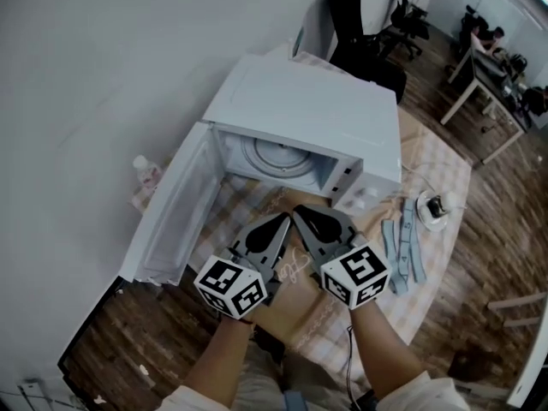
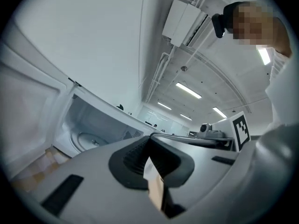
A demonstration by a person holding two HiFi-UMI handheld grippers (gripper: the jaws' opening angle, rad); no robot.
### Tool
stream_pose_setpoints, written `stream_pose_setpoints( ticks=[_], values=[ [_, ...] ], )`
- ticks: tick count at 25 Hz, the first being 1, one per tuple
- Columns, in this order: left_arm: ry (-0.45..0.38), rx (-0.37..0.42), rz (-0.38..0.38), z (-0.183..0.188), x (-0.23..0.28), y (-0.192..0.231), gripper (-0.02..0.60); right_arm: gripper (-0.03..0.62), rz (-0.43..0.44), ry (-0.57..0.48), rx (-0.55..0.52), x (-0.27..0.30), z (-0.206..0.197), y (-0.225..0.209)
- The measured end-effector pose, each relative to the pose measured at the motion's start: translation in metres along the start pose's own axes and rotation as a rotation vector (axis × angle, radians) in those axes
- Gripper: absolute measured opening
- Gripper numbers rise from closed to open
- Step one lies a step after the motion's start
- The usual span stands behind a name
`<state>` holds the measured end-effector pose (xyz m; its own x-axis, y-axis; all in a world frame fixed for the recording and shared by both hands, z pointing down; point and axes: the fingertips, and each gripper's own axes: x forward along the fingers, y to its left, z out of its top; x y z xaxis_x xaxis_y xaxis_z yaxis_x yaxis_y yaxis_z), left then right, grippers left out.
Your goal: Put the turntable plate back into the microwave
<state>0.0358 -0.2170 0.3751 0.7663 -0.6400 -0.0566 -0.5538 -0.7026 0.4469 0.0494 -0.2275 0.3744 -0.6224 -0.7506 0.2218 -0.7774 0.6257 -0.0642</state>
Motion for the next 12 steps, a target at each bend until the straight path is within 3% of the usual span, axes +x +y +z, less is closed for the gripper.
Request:
stream_pose_setpoints(
  ticks=[12],
  values=[
    [0.003,0.125,-0.043,0.052,-0.033,-0.065,0.0,0.04,0.082,-0.129,0.039,-0.056,0.062,0.049]
  ],
)
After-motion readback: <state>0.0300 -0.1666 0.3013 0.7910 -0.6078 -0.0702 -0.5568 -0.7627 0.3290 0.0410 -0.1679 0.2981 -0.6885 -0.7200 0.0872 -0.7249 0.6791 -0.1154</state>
